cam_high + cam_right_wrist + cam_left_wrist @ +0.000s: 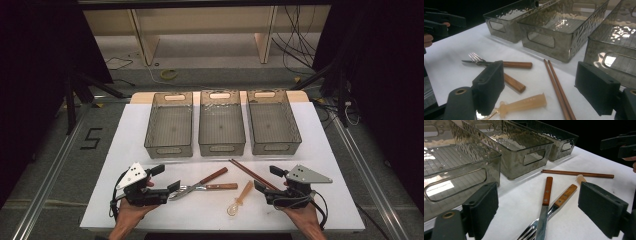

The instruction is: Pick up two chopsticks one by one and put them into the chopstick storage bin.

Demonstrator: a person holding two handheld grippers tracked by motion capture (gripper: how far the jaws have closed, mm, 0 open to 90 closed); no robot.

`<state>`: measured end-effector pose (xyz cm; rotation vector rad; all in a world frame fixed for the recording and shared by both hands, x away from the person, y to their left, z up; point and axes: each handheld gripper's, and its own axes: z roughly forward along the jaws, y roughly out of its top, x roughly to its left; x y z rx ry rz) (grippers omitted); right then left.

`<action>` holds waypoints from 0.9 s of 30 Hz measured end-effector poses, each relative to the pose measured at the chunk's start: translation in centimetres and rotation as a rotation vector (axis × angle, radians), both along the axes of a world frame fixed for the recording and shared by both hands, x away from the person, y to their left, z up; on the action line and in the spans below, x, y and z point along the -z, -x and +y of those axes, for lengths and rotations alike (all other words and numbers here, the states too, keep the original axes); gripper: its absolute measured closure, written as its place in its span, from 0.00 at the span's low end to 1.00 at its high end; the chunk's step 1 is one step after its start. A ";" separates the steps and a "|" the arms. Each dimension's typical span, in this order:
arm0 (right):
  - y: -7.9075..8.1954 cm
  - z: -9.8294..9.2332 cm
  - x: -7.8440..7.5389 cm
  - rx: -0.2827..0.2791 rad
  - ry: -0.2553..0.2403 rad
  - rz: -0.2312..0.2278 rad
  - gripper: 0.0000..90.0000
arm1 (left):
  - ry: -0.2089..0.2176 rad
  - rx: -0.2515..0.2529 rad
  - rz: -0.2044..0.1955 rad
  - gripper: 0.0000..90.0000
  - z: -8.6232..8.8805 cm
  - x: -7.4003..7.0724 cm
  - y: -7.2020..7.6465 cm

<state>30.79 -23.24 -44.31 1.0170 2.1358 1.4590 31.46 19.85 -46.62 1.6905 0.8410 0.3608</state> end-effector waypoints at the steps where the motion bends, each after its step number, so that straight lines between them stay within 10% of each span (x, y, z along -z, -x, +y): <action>1: 0.0 0.0 0.0 0.000 0.000 0.000 0.27 | -0.002 0.001 0.000 0.18 0.0 0.0 0.0; 14: -1.0 -0.4 -0.6 -0.016 0.060 0.045 0.28 | 0.000 -0.003 0.004 0.18 0.0 0.0 0.0; 27: -3.9 -0.7 -3.1 -0.141 0.326 0.186 0.30 | -0.005 -0.008 0.003 0.18 0.0 0.0 -0.1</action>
